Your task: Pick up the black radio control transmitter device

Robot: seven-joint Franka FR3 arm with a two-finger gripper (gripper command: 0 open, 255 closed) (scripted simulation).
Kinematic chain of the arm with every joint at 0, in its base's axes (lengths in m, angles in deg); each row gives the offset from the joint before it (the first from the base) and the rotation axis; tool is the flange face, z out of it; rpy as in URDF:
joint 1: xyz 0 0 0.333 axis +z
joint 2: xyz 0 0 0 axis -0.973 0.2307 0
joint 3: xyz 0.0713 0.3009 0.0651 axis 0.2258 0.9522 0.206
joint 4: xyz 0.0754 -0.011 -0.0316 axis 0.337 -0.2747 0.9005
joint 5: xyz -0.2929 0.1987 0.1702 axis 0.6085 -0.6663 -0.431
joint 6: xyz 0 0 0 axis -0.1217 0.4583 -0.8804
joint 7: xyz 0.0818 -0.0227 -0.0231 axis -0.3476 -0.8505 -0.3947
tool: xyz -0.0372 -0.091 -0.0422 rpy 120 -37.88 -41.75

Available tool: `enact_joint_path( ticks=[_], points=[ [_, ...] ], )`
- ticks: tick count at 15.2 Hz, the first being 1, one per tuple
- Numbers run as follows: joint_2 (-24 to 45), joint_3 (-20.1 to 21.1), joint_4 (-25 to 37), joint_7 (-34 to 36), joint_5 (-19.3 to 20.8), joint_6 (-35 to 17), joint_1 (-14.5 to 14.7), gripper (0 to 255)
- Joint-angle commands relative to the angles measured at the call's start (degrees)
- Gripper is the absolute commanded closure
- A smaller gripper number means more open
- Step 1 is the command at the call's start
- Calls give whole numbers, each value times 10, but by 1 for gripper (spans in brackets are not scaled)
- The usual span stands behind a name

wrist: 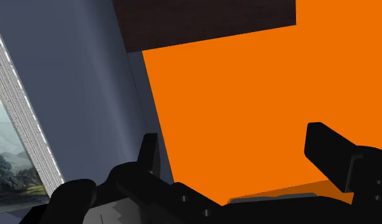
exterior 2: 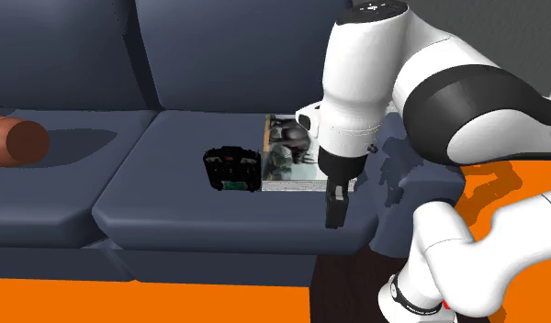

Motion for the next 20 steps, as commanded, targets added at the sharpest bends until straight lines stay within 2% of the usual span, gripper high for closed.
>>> enact_joint_path(
  ticks=[1, 11, 20],
  points=[
    [0, 0, 0, 0, 0, 0, 0, 0],
    [123, -95, 19, -100, 52, -125, -23, 0],
    [275, -175, 99, -194, 49, -218, -34, 0]
  ],
)
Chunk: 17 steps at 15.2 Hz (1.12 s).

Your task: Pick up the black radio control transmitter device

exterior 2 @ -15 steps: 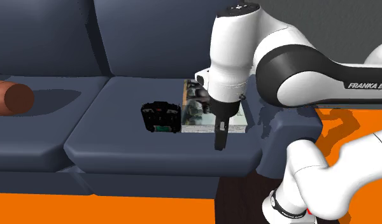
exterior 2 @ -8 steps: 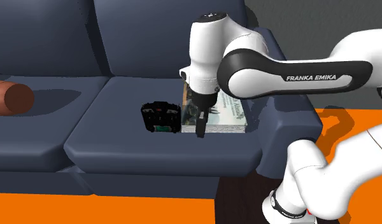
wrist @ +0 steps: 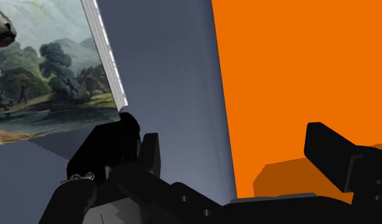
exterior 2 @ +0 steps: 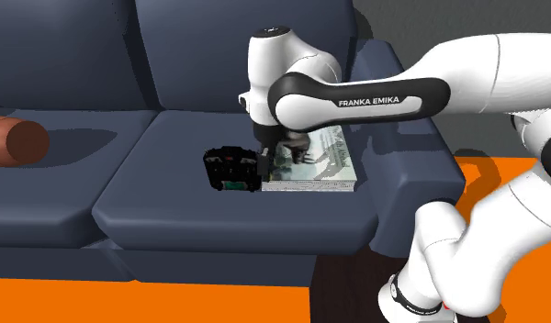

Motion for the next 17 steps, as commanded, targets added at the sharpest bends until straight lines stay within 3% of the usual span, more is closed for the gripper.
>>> enact_joint_path(
  ticks=[1, 11, 17],
  points=[
    [41, -19, 28, -26, -7, -17, -3, 0],
    [252, -82, 198, -148, -93, -62, -31, 0],
    [260, -81, 167, -152, -97, -99, -33, 0]
  ],
)
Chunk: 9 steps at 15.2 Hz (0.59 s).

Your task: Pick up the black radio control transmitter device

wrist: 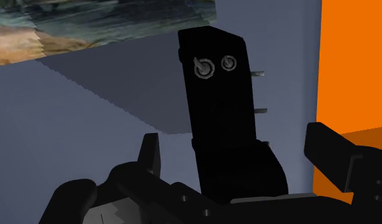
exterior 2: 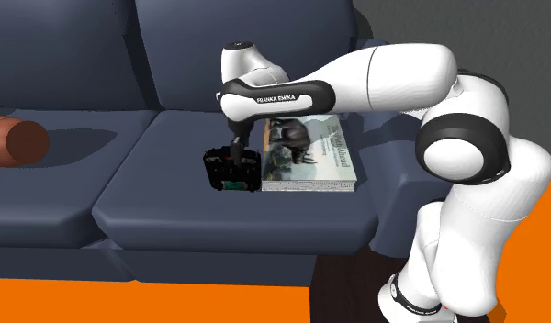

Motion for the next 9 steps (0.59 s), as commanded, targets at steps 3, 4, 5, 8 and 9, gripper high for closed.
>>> enact_joint_path(
  ticks=[3, 4, 5, 8, 9],
  points=[
    [7, 0, -19, -3, -4, -25, 0, 0],
    [7, 0, -19, -3, -4, -25, 0, 0],
    [7, 1, -18, -2, -4, -24, 0, 255],
    [7, 1, -17, -2, -4, -24, 0, 255],
    [7, 1, -17, -2, -4, -24, 0, 255]
  ],
)
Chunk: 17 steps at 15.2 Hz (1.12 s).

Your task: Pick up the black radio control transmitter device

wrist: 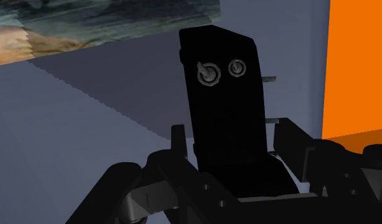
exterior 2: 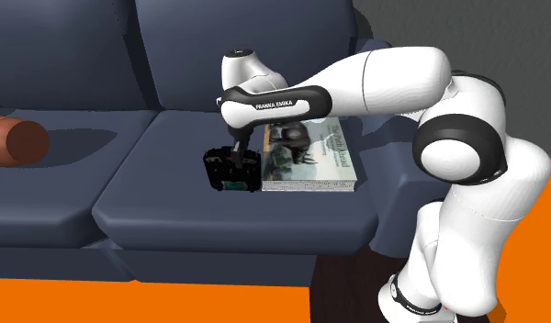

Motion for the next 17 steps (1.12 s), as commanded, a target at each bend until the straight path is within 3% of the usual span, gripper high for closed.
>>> enact_joint_path(
  ticks=[1, 5, 17],
  points=[
    [0, 0, 0, 0, 0, 0, 0, 255],
    [0, 0, -2, -1, 0, -1, 0, 255],
    [-10, -1, 79, 6, 7, 89, 0, 255]
  ],
)
